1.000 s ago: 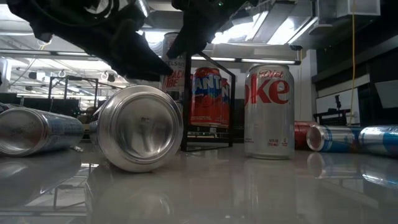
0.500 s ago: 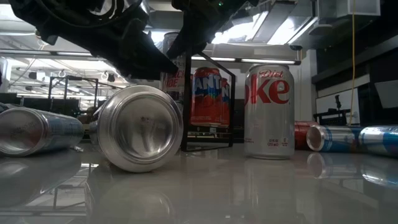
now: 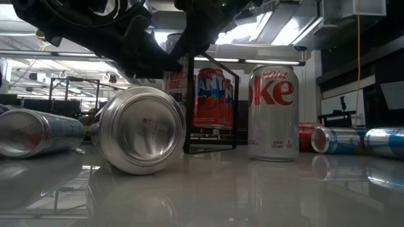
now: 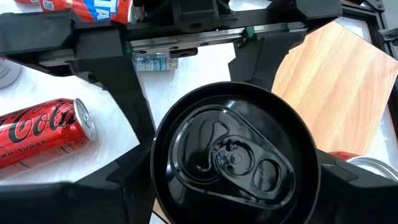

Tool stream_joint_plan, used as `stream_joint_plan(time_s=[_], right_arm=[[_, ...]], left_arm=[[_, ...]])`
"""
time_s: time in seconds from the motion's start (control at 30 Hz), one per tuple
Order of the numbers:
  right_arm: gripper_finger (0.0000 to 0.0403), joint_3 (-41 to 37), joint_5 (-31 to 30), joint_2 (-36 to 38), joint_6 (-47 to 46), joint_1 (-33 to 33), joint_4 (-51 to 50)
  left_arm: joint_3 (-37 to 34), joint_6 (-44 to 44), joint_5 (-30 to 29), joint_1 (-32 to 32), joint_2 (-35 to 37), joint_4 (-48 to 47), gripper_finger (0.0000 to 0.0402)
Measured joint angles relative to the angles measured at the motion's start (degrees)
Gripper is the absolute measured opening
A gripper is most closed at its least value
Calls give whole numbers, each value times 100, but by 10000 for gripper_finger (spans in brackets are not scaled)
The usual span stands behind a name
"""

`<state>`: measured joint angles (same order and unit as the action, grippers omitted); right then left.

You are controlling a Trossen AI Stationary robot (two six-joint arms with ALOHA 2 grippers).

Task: Pick and place cans onto a shelf
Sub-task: Put the top pink/white soda can on the shelf

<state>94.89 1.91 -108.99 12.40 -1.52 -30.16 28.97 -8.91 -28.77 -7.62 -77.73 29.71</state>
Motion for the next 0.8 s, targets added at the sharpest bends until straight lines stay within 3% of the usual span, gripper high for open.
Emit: stream_joint_plan(time_s=[0.23,0.8], right_arm=[[280,2,49,4,-2,0,-10],[280,24,-10,20,-299,8,91]], left_arm=[[0,-1,-5,0,0,-1,215],[0,47,19,0,336,-221,209]])
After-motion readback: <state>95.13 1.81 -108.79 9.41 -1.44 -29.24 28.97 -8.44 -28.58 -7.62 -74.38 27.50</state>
